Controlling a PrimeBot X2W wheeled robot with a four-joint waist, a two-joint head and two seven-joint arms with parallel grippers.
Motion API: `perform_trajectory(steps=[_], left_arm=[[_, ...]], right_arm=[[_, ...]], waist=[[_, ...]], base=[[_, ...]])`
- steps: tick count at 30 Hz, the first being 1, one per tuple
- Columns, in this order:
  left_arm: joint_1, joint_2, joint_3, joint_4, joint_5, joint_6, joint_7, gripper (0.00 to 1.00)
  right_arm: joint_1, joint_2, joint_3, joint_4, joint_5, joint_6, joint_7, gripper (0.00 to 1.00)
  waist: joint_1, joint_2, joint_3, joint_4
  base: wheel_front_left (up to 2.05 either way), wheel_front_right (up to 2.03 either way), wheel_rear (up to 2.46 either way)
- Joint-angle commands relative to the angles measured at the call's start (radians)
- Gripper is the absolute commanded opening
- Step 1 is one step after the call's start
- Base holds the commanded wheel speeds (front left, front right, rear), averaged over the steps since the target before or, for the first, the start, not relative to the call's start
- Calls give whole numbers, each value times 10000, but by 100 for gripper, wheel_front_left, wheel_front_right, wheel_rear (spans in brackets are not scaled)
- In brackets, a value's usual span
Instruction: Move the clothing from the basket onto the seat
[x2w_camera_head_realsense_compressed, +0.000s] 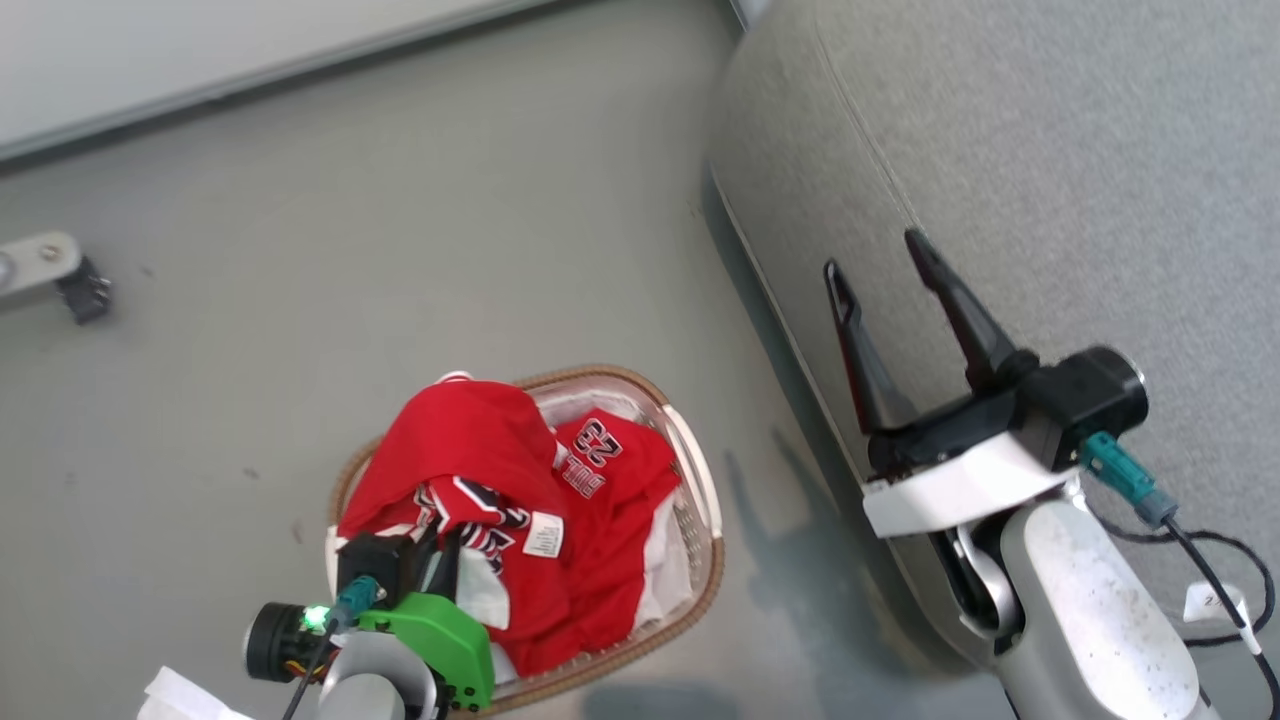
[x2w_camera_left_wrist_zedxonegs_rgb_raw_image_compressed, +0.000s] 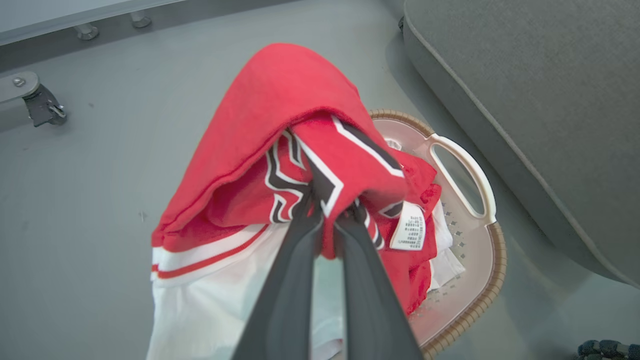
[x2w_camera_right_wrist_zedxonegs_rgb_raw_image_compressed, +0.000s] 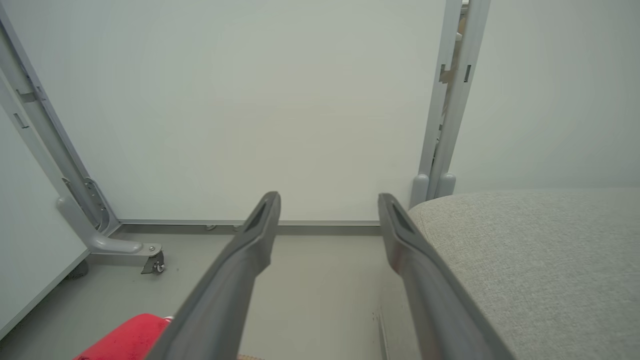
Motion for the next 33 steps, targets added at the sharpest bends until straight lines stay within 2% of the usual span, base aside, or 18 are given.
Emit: perform_trajectory(steps=[1,11,22,27,33], left_arm=[[280,-14,-40,-341,-158,-18,-4,0],[1005,-8,-116,-2954,-329,-63,-6,0],[623,-8,-346,-5033,-668,-99,-6,0],[493,-8,-665,-5434,-754,-89,-6,0],[439,-2,-1211,-5659,-848,-95,-6,0]], right_arm=[[281,-52,0,101,8,-10,-43,100],[1227,2,39,577,0,-10,-43,100],[1816,69,463,900,4,-10,-43,100],[1804,-114,1250,1223,144,-10,-43,100],[1048,-515,2606,1475,426,-10,-43,100]], waist=[[1,0,-1294,1099],[1,0,-2562,1738],[1,0,-3290,1858],[1,0,-3339,1828],[1,0,-3356,1863]], base=[[0,0,0],[0,0,0],[0,0,0],[0,0,0],[0,0,0]])
